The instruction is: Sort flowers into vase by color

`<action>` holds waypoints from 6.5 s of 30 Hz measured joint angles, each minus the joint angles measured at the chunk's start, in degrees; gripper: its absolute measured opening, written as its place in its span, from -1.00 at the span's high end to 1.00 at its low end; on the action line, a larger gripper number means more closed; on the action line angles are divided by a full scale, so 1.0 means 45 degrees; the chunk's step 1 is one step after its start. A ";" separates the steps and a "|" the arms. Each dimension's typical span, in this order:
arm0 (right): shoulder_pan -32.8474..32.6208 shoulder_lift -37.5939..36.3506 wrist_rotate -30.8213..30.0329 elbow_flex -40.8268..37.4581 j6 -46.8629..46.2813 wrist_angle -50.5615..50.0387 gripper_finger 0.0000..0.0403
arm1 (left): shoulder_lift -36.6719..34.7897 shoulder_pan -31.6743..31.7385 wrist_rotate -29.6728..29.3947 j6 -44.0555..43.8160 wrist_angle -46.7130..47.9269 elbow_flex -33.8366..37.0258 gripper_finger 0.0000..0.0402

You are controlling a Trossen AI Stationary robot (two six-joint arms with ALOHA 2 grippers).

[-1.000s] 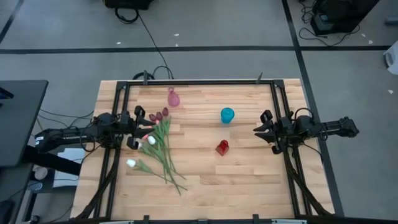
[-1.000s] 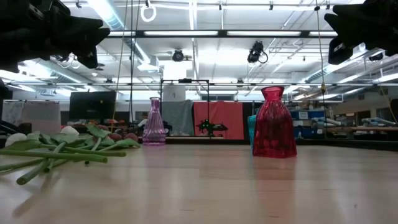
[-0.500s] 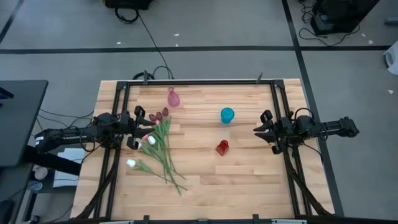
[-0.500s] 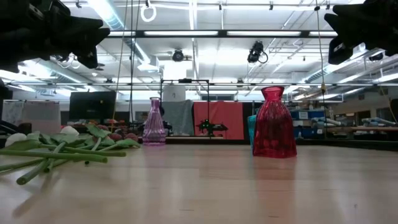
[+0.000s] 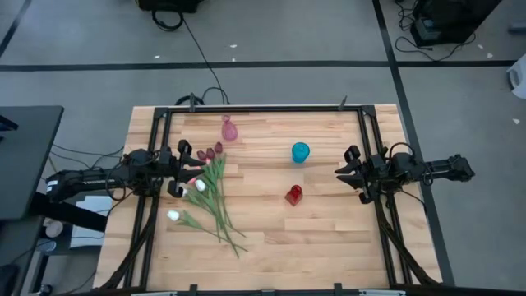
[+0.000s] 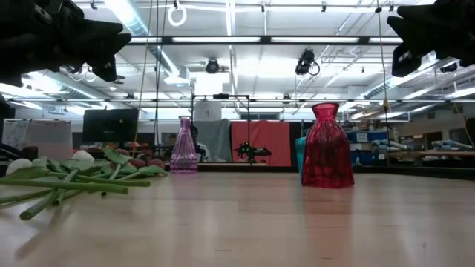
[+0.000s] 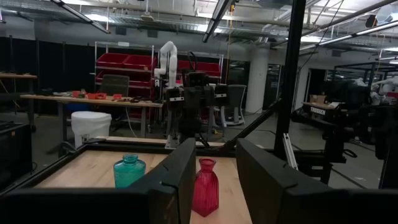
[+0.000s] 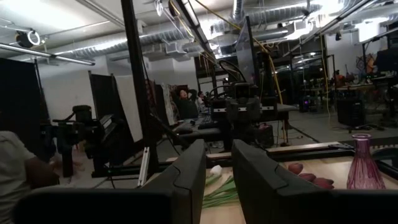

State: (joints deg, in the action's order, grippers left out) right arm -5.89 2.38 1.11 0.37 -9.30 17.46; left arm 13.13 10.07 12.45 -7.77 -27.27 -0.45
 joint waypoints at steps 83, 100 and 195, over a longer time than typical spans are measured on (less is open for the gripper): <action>0.1453 1.2537 0.0111 0.7853 0.1374 -0.1635 0.55 | 1.1656 -0.6353 -0.9219 -1.4195 1.1803 -0.8971 0.41; 0.1777 1.2901 0.0479 0.7863 0.2118 -0.1720 0.55 | 1.3595 -0.5700 -0.6916 -1.7335 1.4373 -0.8971 0.55; 0.1859 1.2987 0.0465 0.7853 0.2074 -0.1261 0.55 | 1.7098 -0.1656 -0.4275 -1.3988 1.3705 -1.0151 0.46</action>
State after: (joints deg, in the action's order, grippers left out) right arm 2.48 60.82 3.20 35.70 0.03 11.78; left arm 90.06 2.61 -6.79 -70.71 34.40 -46.13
